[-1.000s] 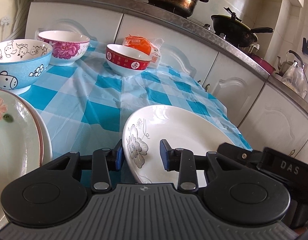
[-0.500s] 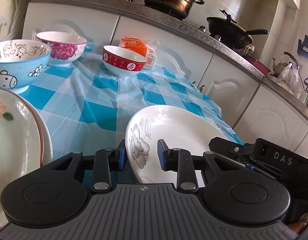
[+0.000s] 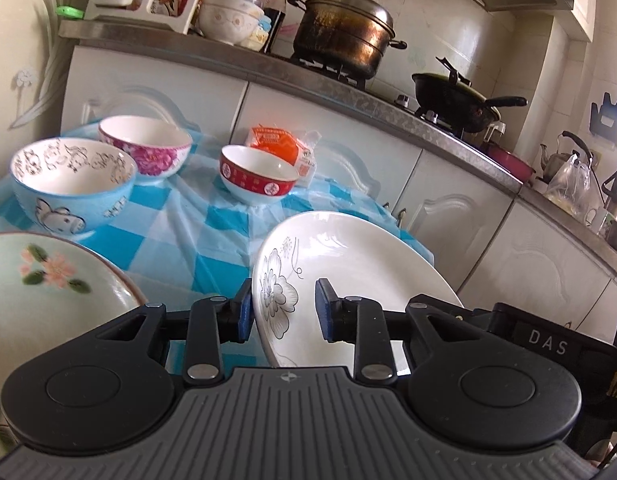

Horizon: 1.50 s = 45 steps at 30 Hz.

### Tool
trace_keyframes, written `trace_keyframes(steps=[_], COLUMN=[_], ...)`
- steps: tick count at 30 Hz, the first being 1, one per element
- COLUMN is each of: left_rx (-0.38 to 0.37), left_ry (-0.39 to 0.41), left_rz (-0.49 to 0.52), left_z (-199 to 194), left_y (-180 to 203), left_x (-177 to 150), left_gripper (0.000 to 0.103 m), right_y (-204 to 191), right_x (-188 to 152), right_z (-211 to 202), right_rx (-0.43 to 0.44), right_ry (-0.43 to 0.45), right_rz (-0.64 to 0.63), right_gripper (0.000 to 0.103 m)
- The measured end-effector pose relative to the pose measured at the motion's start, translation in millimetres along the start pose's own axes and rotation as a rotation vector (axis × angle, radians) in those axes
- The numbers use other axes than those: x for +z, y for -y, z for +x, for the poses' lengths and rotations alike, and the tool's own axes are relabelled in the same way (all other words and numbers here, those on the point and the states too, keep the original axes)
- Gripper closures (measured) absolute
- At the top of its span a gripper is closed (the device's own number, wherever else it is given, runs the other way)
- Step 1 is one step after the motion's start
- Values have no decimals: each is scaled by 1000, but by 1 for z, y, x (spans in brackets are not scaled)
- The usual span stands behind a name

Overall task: Organize plates and bowls
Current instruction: 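Lower the small white plate onto the stack and open the left gripper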

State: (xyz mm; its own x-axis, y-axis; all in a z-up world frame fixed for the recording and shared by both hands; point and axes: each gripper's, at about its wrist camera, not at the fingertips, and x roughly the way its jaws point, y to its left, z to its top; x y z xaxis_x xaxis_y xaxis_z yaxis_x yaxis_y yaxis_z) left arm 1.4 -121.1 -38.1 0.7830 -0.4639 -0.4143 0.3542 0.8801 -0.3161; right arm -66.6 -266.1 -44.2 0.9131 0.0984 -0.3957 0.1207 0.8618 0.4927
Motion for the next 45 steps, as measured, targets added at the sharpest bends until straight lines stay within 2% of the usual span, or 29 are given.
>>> trace_keyframes(steps=[6, 15, 22, 28, 45], left_rx=[51, 178, 302, 378, 385], left_ry=[25, 69, 80, 83, 13], left_rz=[-20, -61, -114, -128, -117], left_z=[-33, -77, -100, -105, -97], left_y=[-18, -60, -96, -115, -122], left_x=[10, 18, 17, 15, 0], left_gripper=[71, 71, 72, 72, 71], right_y=[-28, -86, -132, -153, -150], right_x=[3, -3, -21, -44, -58], right_z=[0, 16, 35, 55, 63], right_rx=[67, 197, 287, 320, 275], right_ry=[-6, -57, -121, -187, -218], right_rz=[-17, -71, -139, -183, -215], right_gripper=[26, 26, 26, 26, 26])
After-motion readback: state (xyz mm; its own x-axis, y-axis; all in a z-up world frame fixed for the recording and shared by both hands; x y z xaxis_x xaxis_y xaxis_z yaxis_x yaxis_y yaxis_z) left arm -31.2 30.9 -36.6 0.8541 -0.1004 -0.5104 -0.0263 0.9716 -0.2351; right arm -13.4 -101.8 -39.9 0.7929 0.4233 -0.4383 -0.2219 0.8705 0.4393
